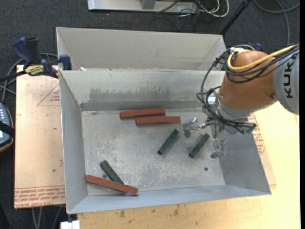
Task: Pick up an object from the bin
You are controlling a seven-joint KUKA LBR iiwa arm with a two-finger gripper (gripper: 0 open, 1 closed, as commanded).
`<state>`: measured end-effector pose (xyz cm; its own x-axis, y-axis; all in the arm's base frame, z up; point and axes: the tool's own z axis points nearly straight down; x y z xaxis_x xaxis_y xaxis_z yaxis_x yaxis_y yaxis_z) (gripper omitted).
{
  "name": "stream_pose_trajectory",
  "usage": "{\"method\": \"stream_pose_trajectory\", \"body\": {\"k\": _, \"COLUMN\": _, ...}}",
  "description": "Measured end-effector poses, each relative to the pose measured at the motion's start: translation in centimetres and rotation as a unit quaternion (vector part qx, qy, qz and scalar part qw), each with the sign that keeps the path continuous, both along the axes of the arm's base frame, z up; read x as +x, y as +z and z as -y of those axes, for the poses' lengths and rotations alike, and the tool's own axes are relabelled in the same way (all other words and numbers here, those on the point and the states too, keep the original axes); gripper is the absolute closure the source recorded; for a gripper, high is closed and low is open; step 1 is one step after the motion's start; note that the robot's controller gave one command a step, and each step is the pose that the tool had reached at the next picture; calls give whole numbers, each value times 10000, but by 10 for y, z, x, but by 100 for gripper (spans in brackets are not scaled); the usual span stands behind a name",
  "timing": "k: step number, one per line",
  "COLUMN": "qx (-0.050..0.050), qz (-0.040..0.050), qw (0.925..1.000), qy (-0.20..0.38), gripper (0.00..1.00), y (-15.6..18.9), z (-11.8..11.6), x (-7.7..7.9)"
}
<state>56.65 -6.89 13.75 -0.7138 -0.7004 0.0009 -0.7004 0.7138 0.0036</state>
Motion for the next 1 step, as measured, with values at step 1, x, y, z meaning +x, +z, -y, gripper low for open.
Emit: {"method": "stream_pose_trajectory", "body": {"k": 1, "qx": 4, "qz": 14, "qw": 9968, "qy": 797, "gripper": 0, "y": -70, "z": 19, "x": 27}}
